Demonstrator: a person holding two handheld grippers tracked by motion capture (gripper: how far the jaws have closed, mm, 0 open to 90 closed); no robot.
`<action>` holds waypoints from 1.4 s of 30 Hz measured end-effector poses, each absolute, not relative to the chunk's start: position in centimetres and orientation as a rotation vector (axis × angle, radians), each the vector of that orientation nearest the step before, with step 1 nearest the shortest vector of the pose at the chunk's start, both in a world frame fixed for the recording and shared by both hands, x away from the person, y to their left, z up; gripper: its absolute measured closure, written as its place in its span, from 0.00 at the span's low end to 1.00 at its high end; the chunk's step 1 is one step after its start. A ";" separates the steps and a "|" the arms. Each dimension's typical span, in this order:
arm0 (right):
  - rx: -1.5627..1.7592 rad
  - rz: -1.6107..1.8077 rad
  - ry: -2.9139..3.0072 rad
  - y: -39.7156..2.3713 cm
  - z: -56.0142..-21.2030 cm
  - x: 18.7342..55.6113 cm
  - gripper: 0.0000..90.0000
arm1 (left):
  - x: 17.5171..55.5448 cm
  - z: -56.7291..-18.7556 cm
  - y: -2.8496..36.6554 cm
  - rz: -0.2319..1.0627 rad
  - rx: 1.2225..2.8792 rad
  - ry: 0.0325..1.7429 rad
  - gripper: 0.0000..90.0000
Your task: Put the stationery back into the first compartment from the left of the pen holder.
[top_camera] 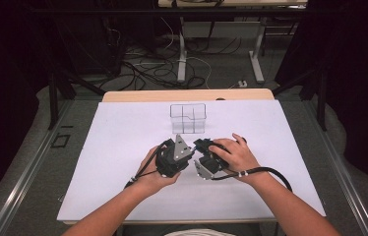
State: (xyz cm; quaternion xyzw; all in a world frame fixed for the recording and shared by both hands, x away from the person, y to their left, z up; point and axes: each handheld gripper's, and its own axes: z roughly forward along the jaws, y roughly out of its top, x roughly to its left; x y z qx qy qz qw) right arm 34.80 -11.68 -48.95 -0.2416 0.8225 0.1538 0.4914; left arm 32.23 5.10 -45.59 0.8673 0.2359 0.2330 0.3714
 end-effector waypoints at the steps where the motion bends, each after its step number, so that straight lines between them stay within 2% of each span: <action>1: -0.598 0.385 1.985 -11.6 -48.9 34.9 0.85 | 32.3 -45.6 5.2 0.590 2.216 0.605 0.88; 5: -0.602 0.387 1.985 -11.4 -48.8 35.0 0.85 | 32.3 -45.7 5.7 0.582 2.182 0.628 0.86; 12: -0.610 0.375 2.009 -10.7 -48.7 35.7 0.85 | 32.4 -45.4 7.2 0.549 2.118 0.701 0.66; 17: -0.558 0.392 2.026 -10.5 -48.7 36.1 0.85 | 32.4 -45.3 8.4 0.535 2.061 0.770 0.57; 33: -0.518 0.431 2.041 -10.0 -48.4 37.0 0.85 | 33.6 -44.7 14.3 0.468 1.813 1.006 0.39; 42: -0.410 0.526 2.079 -10.1 -47.7 38.1 0.85 | 34.7 -45.9 18.4 0.571 1.757 1.153 0.31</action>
